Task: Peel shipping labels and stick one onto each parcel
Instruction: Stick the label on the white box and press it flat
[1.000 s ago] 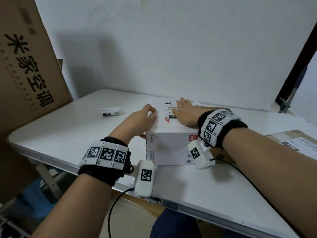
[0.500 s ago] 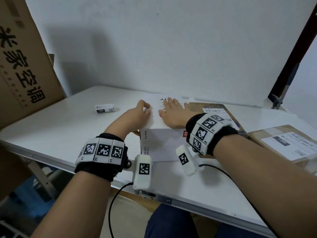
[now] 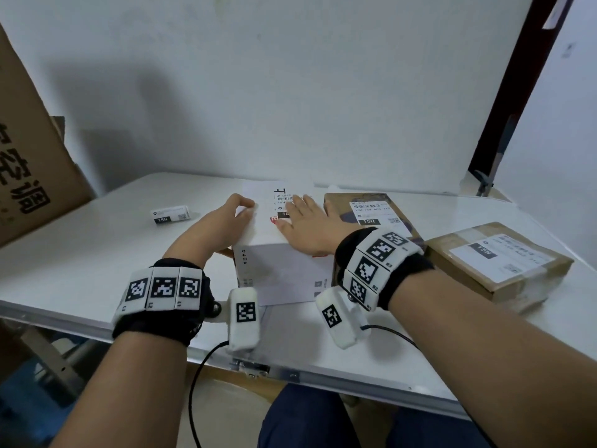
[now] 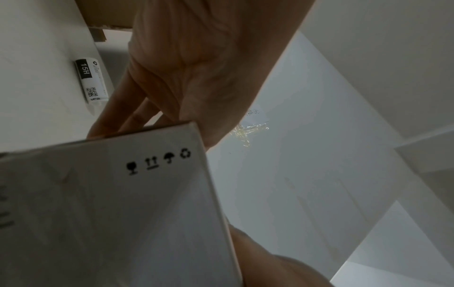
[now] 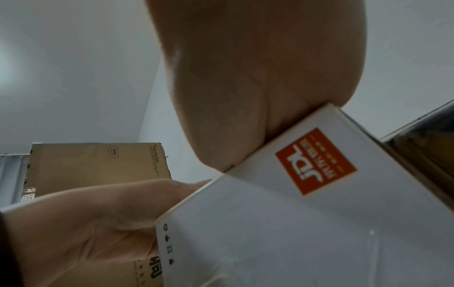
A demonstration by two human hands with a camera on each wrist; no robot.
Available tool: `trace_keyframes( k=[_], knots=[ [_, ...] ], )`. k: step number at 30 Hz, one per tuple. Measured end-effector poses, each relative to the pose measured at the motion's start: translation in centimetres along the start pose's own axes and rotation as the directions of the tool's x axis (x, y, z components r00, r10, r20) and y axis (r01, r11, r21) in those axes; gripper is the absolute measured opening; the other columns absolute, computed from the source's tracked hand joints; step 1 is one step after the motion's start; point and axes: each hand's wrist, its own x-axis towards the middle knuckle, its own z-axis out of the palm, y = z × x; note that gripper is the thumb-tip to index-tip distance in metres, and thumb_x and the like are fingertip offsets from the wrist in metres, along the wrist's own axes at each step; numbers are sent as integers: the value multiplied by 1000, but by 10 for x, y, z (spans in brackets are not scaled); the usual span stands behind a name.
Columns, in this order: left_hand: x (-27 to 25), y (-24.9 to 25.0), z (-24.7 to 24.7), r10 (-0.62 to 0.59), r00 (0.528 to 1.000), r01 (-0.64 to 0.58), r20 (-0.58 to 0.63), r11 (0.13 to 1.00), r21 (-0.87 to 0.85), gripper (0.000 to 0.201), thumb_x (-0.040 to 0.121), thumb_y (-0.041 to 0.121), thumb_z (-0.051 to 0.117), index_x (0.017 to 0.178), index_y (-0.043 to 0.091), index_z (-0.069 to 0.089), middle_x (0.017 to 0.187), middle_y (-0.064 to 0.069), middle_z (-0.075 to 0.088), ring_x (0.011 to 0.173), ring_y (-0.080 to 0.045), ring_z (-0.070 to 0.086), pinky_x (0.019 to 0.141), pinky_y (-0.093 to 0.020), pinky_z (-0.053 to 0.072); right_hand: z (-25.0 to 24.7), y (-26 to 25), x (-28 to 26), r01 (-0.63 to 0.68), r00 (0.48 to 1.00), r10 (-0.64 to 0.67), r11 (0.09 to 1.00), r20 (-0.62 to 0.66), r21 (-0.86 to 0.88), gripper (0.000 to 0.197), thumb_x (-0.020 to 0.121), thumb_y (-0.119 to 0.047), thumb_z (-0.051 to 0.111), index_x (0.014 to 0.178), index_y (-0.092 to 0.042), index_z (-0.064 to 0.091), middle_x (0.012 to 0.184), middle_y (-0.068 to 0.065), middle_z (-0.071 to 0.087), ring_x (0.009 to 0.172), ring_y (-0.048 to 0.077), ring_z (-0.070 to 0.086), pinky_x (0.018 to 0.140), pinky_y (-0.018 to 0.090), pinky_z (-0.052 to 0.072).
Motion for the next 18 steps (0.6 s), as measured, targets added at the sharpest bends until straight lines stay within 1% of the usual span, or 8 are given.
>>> trace_keyframes(
  k=[2, 5, 9, 13, 15, 18],
  knots=[
    [2, 1, 0, 1, 1000, -1, -6, 1000, -8, 28, 100, 40, 35, 125, 34, 47, 98, -9, 60, 70, -26, 64, 56, -30, 56, 0, 2, -1, 3, 1000, -3, 1000, -12, 1, 63, 101, -45, 10, 154, -12, 1, 163, 4, -9, 150, 19, -12, 119, 48, -8],
    [3, 2, -1, 13, 1000, -13, -1, 1000, -21, 29, 100, 39, 36, 125, 32, 48, 97, -7, 60, 71, -21, 62, 55, -30, 56, -1, 11, -5, -19, 1000, 19, 1000, 10, 11, 63, 102, -44, 11, 154, -11, -1, 163, 4, -10, 150, 19, -13, 120, 48, -8],
    [3, 3, -4, 29, 999, -29, 13, 999, -31, 29, 100, 38, 38, 126, 32, 49, 109, -8, 59, 81, -22, 62, 62, -33, 59, -3, 23, -10, -60, 998, 59, 998, 28, 19, 63, 102, -43, 11, 154, -12, -3, 163, 4, -12, 150, 19, -15, 120, 48, -8],
    [8, 2, -7, 40, 999, -39, 29, 999, -37, 28, 99, 41, 41, 124, 33, 50, 111, -6, 60, 86, -20, 63, 61, -31, 60, -3, 40, -10, -109, 994, 108, 992, 19, 61, 64, 101, -45, 11, 154, -12, -5, 162, 7, -13, 149, 21, -15, 120, 48, -6],
    [13, 3, -8, 36, 998, -34, 46, 998, -53, 26, 98, 42, 42, 121, 35, 52, 110, -6, 62, 84, -19, 62, 58, -29, 58, -2, 47, -9, -125, 992, 124, 989, 16, 79, 65, 101, -46, 12, 154, -13, -5, 162, 6, -14, 150, 22, -14, 119, 48, -6],
    [22, 5, -8, 37, 997, -30, 63, 995, -97, 23, 98, 40, 44, 119, 34, 53, 107, -5, 62, 79, -15, 60, 57, -27, 56, -4, 48, -4, -142, 990, 143, 986, 2, 92, 65, 101, -45, 14, 154, -12, -2, 163, 6, -9, 150, 23, -10, 120, 50, -3]
  ],
)
